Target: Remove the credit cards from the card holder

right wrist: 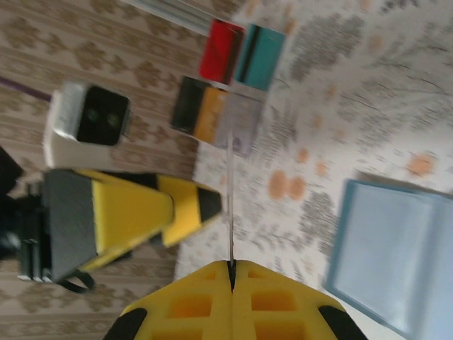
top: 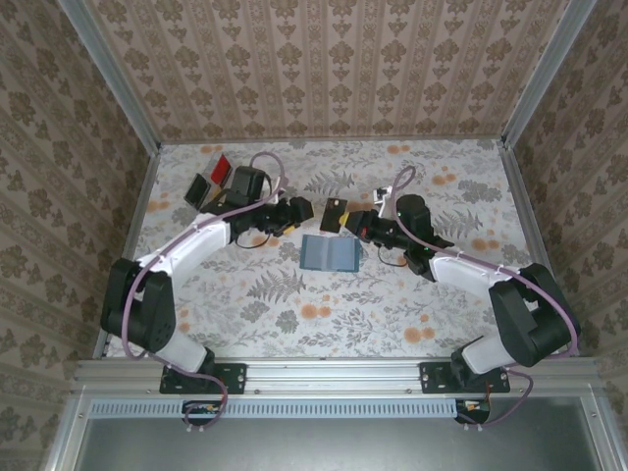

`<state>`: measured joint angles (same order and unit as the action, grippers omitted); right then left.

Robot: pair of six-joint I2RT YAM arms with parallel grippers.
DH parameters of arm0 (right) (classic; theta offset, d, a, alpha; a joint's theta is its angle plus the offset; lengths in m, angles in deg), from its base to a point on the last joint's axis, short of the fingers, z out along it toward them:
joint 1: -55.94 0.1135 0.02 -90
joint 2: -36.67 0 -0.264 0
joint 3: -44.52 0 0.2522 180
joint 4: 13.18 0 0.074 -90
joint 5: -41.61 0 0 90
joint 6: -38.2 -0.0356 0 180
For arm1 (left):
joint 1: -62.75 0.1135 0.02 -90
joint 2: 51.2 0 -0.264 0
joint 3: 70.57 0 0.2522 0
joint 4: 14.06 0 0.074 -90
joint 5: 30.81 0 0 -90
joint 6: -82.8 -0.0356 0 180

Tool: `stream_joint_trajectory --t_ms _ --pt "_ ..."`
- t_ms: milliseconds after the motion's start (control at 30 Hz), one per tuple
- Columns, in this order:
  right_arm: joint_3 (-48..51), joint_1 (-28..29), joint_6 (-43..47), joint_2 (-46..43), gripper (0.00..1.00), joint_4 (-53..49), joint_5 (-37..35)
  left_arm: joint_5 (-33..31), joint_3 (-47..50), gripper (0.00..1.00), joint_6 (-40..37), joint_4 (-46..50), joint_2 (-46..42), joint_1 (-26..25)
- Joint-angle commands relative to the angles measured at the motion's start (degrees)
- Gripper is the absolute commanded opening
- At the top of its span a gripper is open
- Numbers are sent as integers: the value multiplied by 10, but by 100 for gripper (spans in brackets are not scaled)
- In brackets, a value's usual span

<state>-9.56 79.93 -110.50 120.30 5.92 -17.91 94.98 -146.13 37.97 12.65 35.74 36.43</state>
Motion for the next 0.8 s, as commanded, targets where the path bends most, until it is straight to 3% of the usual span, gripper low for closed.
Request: stream_joint_trajectory --t_ms 0,267,467,767 --pt "-4 -2 -89 10 1 117 14 35 7 68 71 -67 -47 -4" --pt "-14 -3 -153 22 1 186 27 93 20 71 147 -143 -54 -6" --pt "-10 -3 -195 38 1 243 28 96 16 68 162 -159 -47 -8" --pt "-12 -3 -231 70 2 294 34 117 19 37 178 -196 -40 -8"
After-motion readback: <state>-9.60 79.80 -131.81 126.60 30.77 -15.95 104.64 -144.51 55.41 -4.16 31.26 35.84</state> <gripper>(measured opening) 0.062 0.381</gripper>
